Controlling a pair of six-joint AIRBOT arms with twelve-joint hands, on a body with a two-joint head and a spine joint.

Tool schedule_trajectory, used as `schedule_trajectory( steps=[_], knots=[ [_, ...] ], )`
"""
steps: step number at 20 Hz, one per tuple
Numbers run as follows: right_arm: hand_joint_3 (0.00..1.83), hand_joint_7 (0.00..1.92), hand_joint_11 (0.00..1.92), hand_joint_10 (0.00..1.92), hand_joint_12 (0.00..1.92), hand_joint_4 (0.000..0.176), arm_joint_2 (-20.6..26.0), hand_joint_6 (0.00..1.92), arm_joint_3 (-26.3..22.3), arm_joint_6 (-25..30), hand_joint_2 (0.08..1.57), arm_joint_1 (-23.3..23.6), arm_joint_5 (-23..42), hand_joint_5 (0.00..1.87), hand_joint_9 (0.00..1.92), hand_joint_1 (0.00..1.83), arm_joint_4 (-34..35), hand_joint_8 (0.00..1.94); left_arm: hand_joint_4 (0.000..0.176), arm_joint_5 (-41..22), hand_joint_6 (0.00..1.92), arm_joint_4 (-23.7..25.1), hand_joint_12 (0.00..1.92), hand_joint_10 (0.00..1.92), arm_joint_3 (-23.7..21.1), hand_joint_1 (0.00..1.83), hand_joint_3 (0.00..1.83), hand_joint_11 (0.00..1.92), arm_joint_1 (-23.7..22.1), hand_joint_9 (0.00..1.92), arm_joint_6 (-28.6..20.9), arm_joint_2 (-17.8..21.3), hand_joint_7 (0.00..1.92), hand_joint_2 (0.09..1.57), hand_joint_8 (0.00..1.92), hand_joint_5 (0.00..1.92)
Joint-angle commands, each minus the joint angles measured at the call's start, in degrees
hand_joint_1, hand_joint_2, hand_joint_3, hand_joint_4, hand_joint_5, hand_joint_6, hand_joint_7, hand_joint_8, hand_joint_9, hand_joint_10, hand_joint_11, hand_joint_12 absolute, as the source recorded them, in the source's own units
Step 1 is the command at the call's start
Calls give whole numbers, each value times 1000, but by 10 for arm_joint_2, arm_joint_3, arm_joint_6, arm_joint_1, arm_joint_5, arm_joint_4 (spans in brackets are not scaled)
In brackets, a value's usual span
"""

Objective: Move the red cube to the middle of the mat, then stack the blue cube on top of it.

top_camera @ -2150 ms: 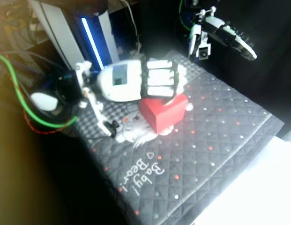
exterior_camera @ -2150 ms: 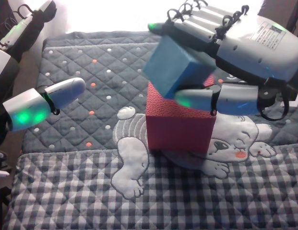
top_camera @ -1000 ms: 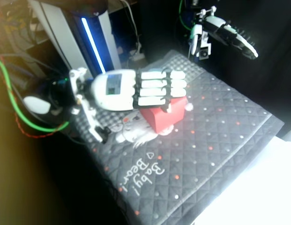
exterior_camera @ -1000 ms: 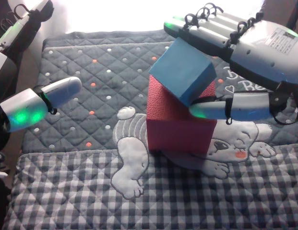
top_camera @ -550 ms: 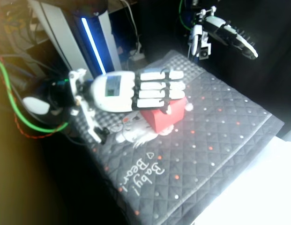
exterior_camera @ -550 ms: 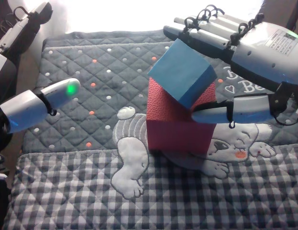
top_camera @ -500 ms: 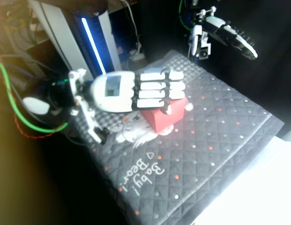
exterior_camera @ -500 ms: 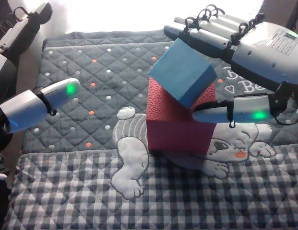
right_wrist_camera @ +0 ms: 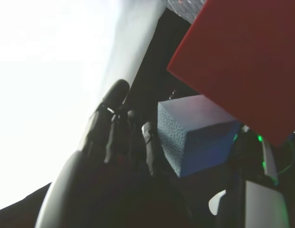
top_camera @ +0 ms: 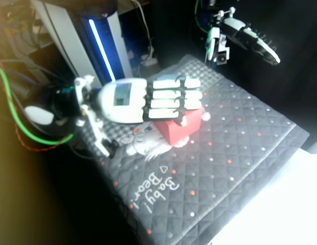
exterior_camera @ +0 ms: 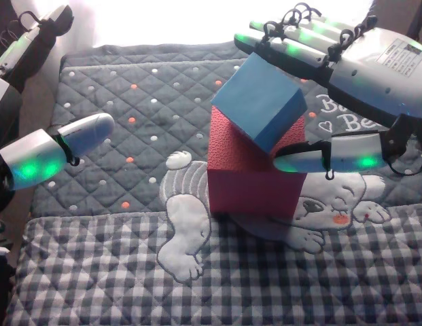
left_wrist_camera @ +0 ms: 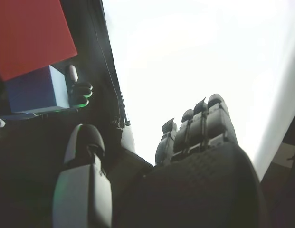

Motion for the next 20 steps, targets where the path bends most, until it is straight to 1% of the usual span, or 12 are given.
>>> schedule_trajectory(
  steps=[1, 2, 4, 7, 9, 11, 13, 15, 16, 18, 19, 20],
  knots=[
    [7, 0, 0, 0, 1355, 58, 5, 0, -3, -2, 1010, 10, 70, 0, 0, 661, 9, 0, 109, -74, 0, 11, 0, 0, 0, 573, 2, 0, -3, 0, -3, -2, 0, 1094, 0, 0],
    [6, 0, 0, 0, 1396, 46, 8, 0, -5, -3, 1019, 11, 73, 0, 0, 644, 9, 0, 116, -74, 0, 10, 0, 0, 0, 554, 3, 0, -3, 0, -3, -1, 0, 1097, 0, 0],
    [0, 0, 0, 0, 1465, 57, 20, 0, -14, -6, 1010, 11, 83, 0, 0, 657, 9, 0, 103, -75, 0, 9, 0, 0, 0, 554, 3, 0, -2, 0, -4, -1, 0, 1097, 0, 0],
    [0, 0, 0, 0, 1087, 56, 33, 0, -23, -17, 1013, 11, 87, 0, 0, 663, 9, 0, 97, -78, 0, 7, 0, 0, 0, 550, 7, 0, 1, 0, -4, -1, 0, 1112, 0, 1],
    [1, 0, 0, 0, 903, 53, 40, 0, -26, -19, 1022, 12, 88, 0, 0, 664, 9, 0, 105, -78, 0, 6, 0, 0, 0, 564, 9, 0, 2, 0, -4, -1, 0, 1123, 0, 0],
    [0, 0, 0, 0, 1278, 64, 45, 0, -28, -20, 1006, 12, 89, 0, 0, 712, 10, 0, 88, -78, 0, 5, 0, 0, 0, 573, 9, 0, 3, 0, -4, -1, 0, 1126, 0, 0],
    [6, 0, 0, 0, 1379, 61, 49, 0, -30, -21, 1041, 12, 91, 0, 0, 660, 10, 0, 83, -79, 0, 5, 0, 0, 0, 577, 7, 0, 4, 0, -4, -1, 0, 1128, 0, 0],
    [3, 0, 0, 0, 1214, 68, 63, 0, -40, -28, 1049, 12, 101, 0, 0, 656, 11, 0, 94, -80, 0, 5, 0, 0, -1, 554, 1, 0, 4, 0, -5, -1, 0, 1118, 0, 0],
    [7, 0, 0, 0, 1195, 58, 65, 0, -41, -29, 1060, 12, 102, 0, 0, 620, 11, 0, 105, -81, 0, 5, 0, 0, -1, 551, 0, 0, 5, 0, -5, -1, 0, 1115, 0, 0],
    [3, 0, 0, 1, 1383, 44, 82, 0, -53, -39, 1104, 12, 119, 0, 2, 583, 14, 0, 112, -87, 0, 5, 0, 0, -2, 547, 0, 0, 8, 0, -5, 0, 0, 1106, 0, 0],
    [0, 0, 0, 12, 1346, 61, 93, 0, -61, -44, 1090, 11, 130, 0, 19, 536, 16, 0, 108, -91, 0, 5, 0, 0, -4, 561, 0, 0, 10, 0, -5, 1, 0, 1108, 0, 1],
    [0, 0, 0, 2, 1145, 89, 107, 0, -72, -57, 1043, 9, 136, 0, 3, 581, 17, 0, 112, -94, 2, 5, 0, 0, -5, 563, 0, 0, 13, 0, -5, 2, 0, 1105, 0, 5]
  ],
)
